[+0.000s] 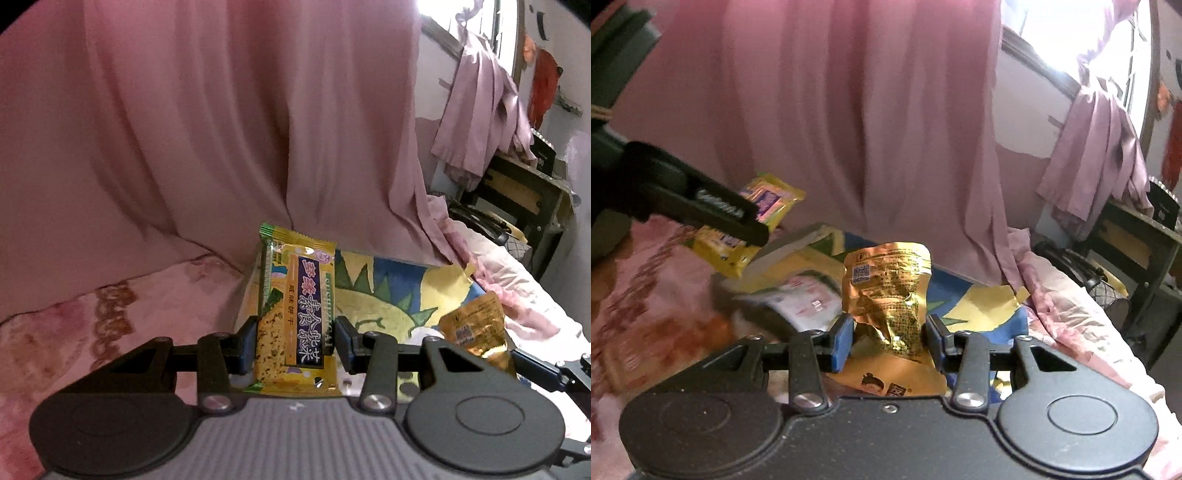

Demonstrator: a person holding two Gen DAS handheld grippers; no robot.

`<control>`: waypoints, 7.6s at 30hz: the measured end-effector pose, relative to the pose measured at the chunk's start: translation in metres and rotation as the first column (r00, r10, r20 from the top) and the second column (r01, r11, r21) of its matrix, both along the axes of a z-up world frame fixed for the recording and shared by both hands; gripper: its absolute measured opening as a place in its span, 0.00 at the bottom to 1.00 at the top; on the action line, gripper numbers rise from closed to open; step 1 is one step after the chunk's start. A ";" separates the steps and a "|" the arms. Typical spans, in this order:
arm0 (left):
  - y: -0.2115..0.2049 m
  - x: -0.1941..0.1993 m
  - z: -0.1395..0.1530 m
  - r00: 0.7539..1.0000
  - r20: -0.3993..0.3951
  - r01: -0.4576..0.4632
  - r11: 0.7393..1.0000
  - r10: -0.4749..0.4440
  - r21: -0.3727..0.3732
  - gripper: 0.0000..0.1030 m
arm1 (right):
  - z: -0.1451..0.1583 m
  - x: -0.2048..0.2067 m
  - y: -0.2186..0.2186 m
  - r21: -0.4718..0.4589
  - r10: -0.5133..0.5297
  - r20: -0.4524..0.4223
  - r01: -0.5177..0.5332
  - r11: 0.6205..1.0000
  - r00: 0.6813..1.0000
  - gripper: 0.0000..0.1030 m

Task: Organize snacks
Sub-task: 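Lift both packets and carry them over the dinosaur box, lowering the biscuit packet, then open both grippers to drop the biscuit and gold foil packets into the box, then move the left tool to the rice-cracker block while the right tool approaches the green stick, then close the left gripper on the rice-cracker block while the right gripper grasps the green stick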

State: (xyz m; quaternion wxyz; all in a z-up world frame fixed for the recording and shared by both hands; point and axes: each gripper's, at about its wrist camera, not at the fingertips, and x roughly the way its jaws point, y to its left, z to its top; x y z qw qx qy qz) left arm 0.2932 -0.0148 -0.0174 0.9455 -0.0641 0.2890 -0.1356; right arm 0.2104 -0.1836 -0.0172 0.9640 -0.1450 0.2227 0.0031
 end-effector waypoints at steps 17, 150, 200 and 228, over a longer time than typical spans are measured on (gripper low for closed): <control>-0.014 0.066 -0.041 0.989 -0.143 0.034 0.996 -0.045 -0.082 0.45 | -0.032 0.094 -0.017 0.069 -0.074 -0.100 0.081 0.994 0.992 0.44; 0.080 -0.063 -0.034 0.889 -0.436 -0.088 0.987 0.138 0.132 1.00 | -0.015 -0.119 0.068 0.171 0.113 -0.269 -0.068 0.983 0.956 0.99; 0.026 -0.046 -0.067 0.918 -0.390 0.227 0.902 -0.072 0.368 0.98 | -0.080 -0.056 0.095 0.002 0.054 -0.205 -0.055 0.998 0.977 0.40; 0.024 -0.068 -0.066 0.885 -0.457 0.251 0.918 -0.090 0.306 0.88 | -0.072 -0.081 0.068 0.119 0.100 -0.355 -0.061 0.991 0.930 0.32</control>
